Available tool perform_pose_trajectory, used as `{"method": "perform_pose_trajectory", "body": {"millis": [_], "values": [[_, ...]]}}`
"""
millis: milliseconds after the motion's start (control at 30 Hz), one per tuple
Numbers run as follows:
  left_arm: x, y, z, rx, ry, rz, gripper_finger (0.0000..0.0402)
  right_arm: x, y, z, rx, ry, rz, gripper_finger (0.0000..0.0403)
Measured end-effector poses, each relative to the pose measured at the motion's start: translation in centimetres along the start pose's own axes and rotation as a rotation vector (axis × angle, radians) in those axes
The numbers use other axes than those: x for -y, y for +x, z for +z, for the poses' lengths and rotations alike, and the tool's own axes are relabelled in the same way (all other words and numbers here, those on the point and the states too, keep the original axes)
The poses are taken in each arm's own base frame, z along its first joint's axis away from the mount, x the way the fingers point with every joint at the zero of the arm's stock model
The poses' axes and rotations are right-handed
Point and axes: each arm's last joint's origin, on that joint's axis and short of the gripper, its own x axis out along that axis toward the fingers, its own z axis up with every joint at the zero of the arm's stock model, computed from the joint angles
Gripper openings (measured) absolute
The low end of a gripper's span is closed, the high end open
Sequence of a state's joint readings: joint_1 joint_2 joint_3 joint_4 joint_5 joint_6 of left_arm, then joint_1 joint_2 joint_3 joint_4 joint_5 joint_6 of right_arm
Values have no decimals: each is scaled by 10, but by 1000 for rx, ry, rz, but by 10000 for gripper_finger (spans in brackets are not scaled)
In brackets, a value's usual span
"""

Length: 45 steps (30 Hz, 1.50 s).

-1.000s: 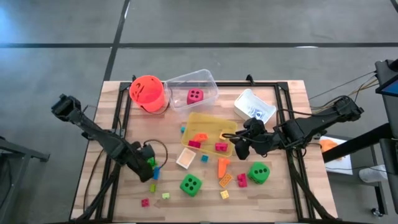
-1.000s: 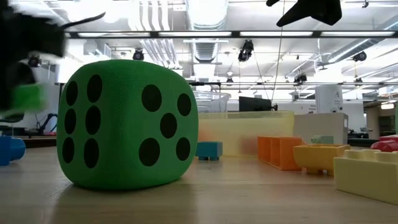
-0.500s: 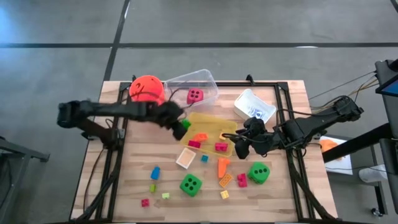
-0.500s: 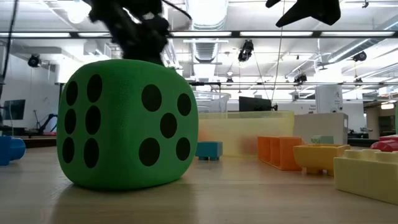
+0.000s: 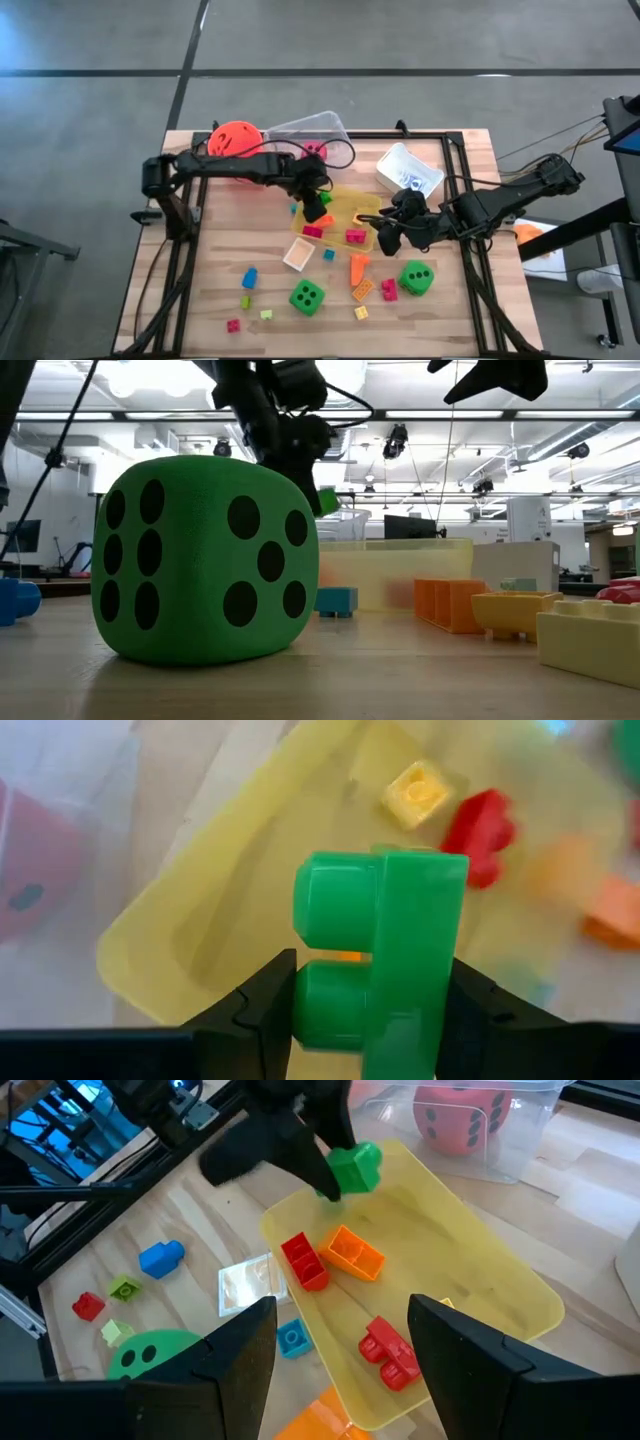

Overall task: Pick & Place Toys
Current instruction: Put the green game piece into the yellow bin

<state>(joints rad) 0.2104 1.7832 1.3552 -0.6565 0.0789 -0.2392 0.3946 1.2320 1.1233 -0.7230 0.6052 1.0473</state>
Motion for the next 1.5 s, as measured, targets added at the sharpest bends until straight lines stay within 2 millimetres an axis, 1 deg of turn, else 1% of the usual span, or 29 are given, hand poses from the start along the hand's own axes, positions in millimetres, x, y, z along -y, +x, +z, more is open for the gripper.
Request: {"method": "perform_pose_trajectory", "body": {"millis": [167, 367, 533, 733, 833, 1067, 1200, 1500], "values": [[-4, 9, -1, -3, -51, 111, 159, 0, 0, 0, 0, 1, 1, 221], [3, 14, -6, -6, -58, 199, 159, 0, 0, 0, 0, 1, 1, 221], [17, 16, -11, 2, 25, 233, 159, 0, 0, 0, 1, 1, 2, 221], [19, 10, -5, 24, 49, 235, 159, 0, 0, 0, 0, 4, 3, 221], [20, 9, -3, 32, 112, 232, 159, 0, 0, 0, -2, 7, 4, 221], [31, 19, -17, -19, 300, 198, 159, 0, 0, -1, -3, 7, 4, 221], [27, 29, -27, -9, 249, 235, 159, 0, 0, -1, -4, 6, 4, 221], [24, 37, -33, 8, 130, 242, 159, 0, 0, -1, -4, 6, 4, 221]]}}
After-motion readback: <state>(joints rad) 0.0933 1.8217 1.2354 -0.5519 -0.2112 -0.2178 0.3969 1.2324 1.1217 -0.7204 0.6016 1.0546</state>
